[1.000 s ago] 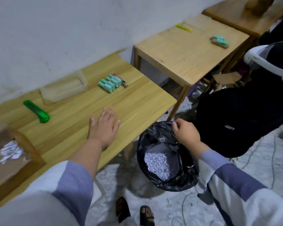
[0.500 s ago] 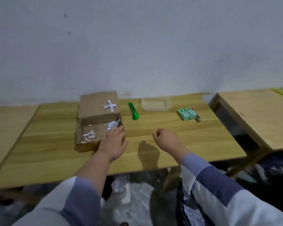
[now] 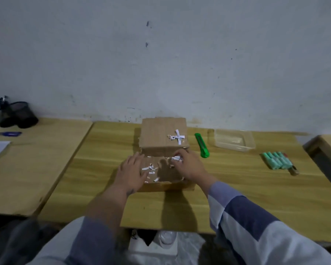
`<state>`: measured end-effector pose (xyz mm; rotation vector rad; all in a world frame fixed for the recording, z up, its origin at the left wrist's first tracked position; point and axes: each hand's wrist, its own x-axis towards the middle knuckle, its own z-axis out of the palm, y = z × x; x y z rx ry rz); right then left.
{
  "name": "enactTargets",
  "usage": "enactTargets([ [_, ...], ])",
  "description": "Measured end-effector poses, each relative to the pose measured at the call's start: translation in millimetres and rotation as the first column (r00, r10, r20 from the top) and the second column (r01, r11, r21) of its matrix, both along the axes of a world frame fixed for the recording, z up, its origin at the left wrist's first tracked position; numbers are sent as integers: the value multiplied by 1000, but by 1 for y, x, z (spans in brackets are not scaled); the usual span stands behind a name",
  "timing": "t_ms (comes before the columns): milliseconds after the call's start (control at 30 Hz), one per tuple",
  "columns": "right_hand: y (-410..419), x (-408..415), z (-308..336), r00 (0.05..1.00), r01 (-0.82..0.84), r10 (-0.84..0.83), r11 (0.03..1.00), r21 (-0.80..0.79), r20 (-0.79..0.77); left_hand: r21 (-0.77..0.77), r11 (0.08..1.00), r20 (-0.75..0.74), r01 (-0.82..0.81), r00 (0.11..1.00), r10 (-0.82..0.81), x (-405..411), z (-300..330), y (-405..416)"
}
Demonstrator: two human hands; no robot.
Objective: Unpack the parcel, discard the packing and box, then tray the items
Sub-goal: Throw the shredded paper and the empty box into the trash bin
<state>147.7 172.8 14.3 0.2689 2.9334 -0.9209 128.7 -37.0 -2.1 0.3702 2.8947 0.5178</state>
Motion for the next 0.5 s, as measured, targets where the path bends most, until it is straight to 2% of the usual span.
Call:
enactTargets([
  [67, -1, -11, -5, 999, 48, -43, 984, 169, -32, 79, 997, 55, -13, 998, 8, -16, -3, -4],
  [133, 2, -17, -12, 996, 85, -87, 964, 251, -6, 126, 992, 110, -27, 994, 13, -29, -8, -6],
  [267, 8, -34, -28, 984, 127, -139, 986, 107, 111, 159, 986, 152, -43, 988, 19, -53, -14, -10],
  [500, 20, -44, -32, 973, 223, -227, 971, 89, 36, 178, 984, 134, 18, 990, -42, -80, -11, -5],
])
